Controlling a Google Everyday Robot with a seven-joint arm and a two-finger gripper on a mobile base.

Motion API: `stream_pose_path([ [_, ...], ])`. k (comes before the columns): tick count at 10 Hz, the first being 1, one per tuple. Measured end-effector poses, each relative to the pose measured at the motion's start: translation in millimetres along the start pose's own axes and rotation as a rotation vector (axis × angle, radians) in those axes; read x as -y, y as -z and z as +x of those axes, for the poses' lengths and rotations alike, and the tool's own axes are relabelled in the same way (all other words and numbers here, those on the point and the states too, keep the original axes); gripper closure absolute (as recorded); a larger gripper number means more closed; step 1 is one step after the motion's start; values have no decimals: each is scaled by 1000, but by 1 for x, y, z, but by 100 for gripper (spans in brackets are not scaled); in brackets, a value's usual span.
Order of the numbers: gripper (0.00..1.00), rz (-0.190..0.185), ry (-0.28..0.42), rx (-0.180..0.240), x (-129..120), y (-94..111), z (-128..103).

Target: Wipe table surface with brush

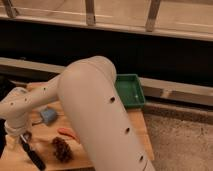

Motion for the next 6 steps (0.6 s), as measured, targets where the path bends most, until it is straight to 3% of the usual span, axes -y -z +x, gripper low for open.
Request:
stream_pose_path([
  [4, 32, 40, -80, -45, -11, -26, -4],
  [6, 32, 49, -99, -66, -1, -38, -5],
])
